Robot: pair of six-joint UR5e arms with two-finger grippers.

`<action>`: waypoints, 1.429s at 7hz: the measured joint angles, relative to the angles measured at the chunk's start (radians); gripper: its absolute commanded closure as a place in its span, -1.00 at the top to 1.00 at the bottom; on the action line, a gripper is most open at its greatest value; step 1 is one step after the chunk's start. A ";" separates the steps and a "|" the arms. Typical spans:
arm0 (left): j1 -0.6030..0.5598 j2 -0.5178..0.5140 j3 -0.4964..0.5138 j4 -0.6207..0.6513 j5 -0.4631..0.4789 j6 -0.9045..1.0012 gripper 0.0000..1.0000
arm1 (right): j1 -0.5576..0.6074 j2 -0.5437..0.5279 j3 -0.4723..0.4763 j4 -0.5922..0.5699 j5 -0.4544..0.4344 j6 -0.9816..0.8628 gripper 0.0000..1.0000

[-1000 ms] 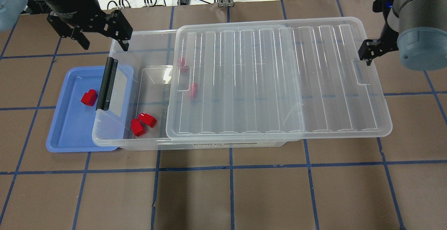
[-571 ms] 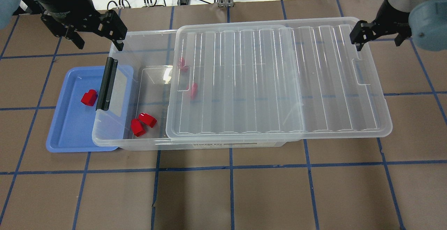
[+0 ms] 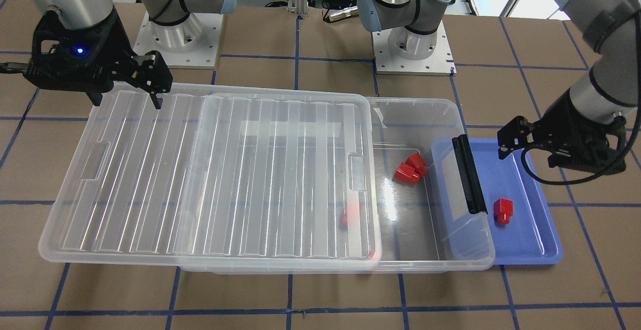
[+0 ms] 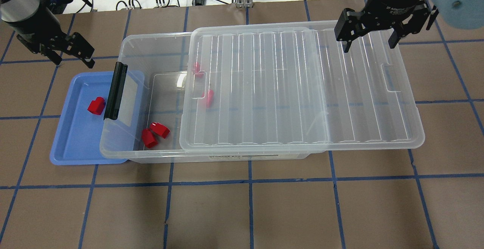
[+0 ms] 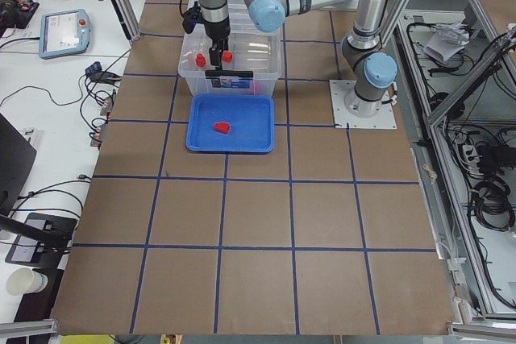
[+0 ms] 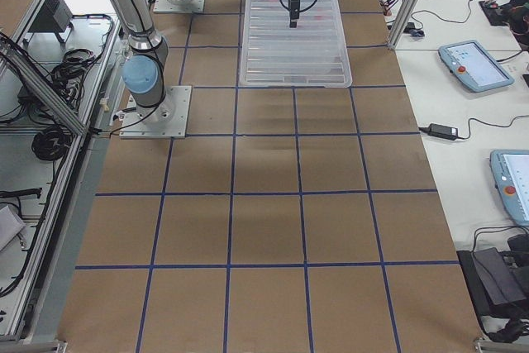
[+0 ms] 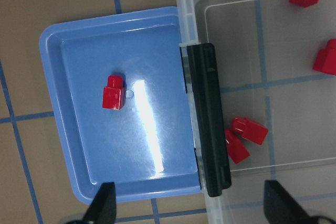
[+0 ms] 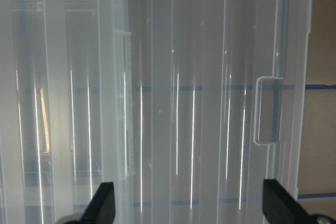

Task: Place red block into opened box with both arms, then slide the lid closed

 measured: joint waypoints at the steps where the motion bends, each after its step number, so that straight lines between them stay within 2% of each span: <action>1: 0.032 -0.052 -0.056 0.094 -0.001 0.105 1.00 | 0.004 0.000 0.005 -0.001 0.016 0.009 1.00; 3: 0.105 -0.135 -0.122 0.198 -0.002 0.259 1.00 | 0.005 0.000 0.009 -0.004 0.024 0.012 1.00; 6: 0.126 -0.226 -0.194 0.398 -0.011 0.291 1.00 | 0.004 0.001 0.011 -0.007 0.025 0.012 1.00; 7: 0.127 -0.248 -0.208 0.440 -0.011 0.291 0.72 | 0.004 0.002 0.011 -0.007 0.026 0.012 1.00; 8: 0.128 -0.265 -0.214 0.456 -0.010 0.292 -0.59 | 0.005 0.002 0.011 -0.007 0.026 0.011 1.00; 9: 0.128 -0.275 -0.217 0.462 -0.007 0.290 -0.99 | 0.005 0.002 0.011 -0.007 0.026 0.011 1.00; 10: 0.128 -0.279 -0.217 0.463 -0.003 0.284 -1.00 | 0.005 0.002 0.011 -0.007 0.026 0.011 1.00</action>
